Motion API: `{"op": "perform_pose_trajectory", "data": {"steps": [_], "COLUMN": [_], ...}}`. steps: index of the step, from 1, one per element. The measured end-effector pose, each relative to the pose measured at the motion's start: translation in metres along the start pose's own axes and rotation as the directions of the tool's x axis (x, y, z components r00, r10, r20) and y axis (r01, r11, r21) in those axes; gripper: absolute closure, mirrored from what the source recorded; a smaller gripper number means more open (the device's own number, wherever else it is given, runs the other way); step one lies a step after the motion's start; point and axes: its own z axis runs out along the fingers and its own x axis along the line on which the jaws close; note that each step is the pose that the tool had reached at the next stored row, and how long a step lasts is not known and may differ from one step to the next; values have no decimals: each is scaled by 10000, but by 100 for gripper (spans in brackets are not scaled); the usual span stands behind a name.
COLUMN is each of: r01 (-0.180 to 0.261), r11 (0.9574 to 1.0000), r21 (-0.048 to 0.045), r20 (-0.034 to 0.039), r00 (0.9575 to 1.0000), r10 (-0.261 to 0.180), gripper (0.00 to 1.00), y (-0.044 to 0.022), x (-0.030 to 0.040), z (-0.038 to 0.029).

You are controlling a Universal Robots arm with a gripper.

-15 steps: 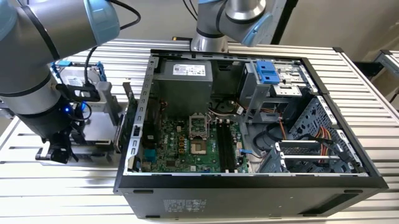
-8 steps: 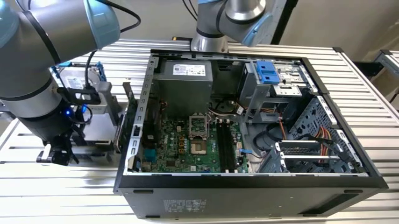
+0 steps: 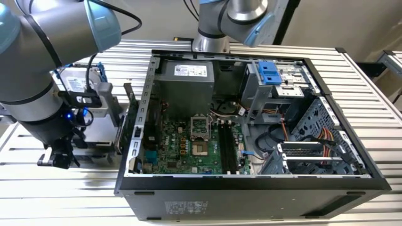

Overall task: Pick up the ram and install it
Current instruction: 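Pick up the ram and move it above insertion slot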

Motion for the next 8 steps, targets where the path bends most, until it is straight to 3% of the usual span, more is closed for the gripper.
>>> {"op": "perform_pose_trajectory", "data": {"steps": [8], "r01": [1], "r11": [10000], "r21": [0], "r20": [1], "r00": [10000], "r10": [-1], "gripper": [0], "y": [-1], "x": [1], "z": [16]}}
